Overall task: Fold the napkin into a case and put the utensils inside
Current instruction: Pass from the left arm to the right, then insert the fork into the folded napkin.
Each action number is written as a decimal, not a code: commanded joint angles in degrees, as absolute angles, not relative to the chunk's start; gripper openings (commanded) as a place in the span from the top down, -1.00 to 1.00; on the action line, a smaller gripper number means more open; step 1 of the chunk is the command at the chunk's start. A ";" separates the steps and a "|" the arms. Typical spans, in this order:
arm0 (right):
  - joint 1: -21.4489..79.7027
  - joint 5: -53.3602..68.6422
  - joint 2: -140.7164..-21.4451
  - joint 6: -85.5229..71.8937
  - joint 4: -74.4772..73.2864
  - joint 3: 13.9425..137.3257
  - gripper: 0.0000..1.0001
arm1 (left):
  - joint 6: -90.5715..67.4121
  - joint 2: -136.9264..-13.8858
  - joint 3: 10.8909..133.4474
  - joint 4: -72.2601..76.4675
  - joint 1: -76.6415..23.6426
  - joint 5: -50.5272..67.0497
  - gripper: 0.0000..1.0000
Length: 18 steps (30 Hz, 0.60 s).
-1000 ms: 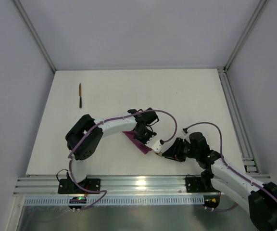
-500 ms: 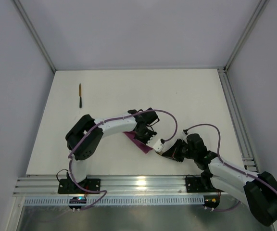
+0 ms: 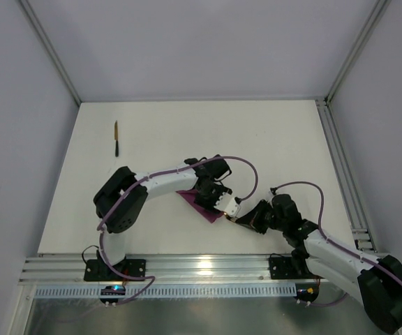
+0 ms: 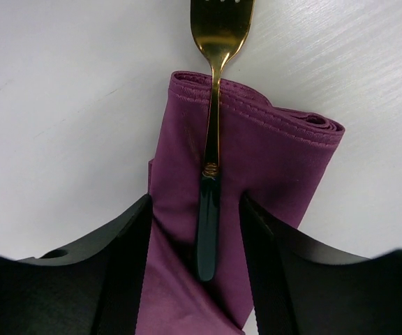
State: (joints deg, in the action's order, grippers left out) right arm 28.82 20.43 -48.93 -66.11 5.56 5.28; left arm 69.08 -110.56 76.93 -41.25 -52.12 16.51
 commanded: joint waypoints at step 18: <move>29.09 16.43 -49.65 -66.10 3.43 10.89 0.92 | 34.83 -98.97 79.54 -37.01 -37.46 11.28 0.23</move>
